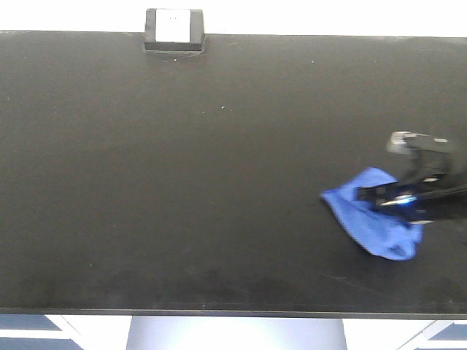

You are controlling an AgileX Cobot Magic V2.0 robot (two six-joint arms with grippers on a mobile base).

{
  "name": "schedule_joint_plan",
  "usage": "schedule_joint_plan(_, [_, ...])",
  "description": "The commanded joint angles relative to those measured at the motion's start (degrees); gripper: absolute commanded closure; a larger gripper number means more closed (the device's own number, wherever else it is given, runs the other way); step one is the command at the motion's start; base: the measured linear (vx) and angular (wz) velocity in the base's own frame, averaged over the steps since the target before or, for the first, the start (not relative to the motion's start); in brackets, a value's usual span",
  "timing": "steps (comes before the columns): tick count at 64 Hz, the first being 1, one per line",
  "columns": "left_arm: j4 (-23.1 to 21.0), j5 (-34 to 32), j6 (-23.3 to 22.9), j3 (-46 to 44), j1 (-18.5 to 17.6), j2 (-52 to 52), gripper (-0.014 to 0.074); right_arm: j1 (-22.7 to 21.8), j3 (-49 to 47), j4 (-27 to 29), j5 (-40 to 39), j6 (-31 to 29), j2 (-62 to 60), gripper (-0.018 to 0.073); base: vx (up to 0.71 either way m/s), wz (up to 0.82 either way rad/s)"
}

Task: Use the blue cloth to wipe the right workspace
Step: 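Lower the held blue cloth onto the counter with the right gripper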

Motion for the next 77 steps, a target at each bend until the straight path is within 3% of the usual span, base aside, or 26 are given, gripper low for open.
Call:
schedule_joint_plan(1, [-0.4,-4.6,-0.5,1.8,-0.1,-0.9,0.0602,7.3,-1.4,3.2,-6.9,-3.2,-0.7,0.0562,0.0,0.0])
schedule_joint_plan(18, [-0.4,-4.6,-0.5,1.8,-0.1,-0.9,0.0602,27.9,-1.4,5.2,-20.3,-3.2,2.3,0.0562,0.0,0.0])
schedule_joint_plan(24, [-0.4,-4.6,-0.5,1.8,-0.1,-0.9,0.0602,32.4,-1.4,5.2,-22.6,-3.2,4.0,0.056,0.0,0.0])
schedule_joint_plan(30, [-0.4,-4.6,-0.5,1.8,-0.1,-0.9,0.0602,32.9,-1.4,5.5,-23.4,-3.2,5.4,0.0559,0.0,0.0])
schedule_joint_plan(37, [-0.4,-4.6,-0.5,1.8,-0.1,-0.9,0.0602,29.4,-1.4,7.7,-24.1,-3.8,5.5,0.0558,0.0,0.0])
schedule_joint_plan(44, [-0.4,-4.6,-0.5,1.8,-0.1,-0.9,0.0602,21.9,-1.4,9.4,-24.7,-6.5,5.4,0.0557,0.0,0.0])
schedule_joint_plan(55, [-0.4,-4.6,-0.5,1.8,-0.1,-0.9,0.0602,5.7,-1.4,12.4,-22.6,-12.5,5.2,0.0557,0.0,0.0])
schedule_joint_plan(65, [-0.4,-4.6,-0.5,1.8,-0.1,-0.9,0.0602,-8.2,-1.4,14.2,-19.3,-14.1,5.2,0.0557,0.0,0.0])
schedule_joint_plan(70, [-0.4,-4.6,-0.5,1.8,-0.1,-0.9,0.0602,-12.3,-1.4,12.9,-16.7,-14.6,5.2,0.0557,0.0,0.0])
schedule_joint_plan(77, [-0.4,-4.6,-0.5,1.8,-0.1,-0.9,0.0602,-13.1,-1.4,10.2,-13.5,-16.1,4.9,0.0557,0.0,0.0])
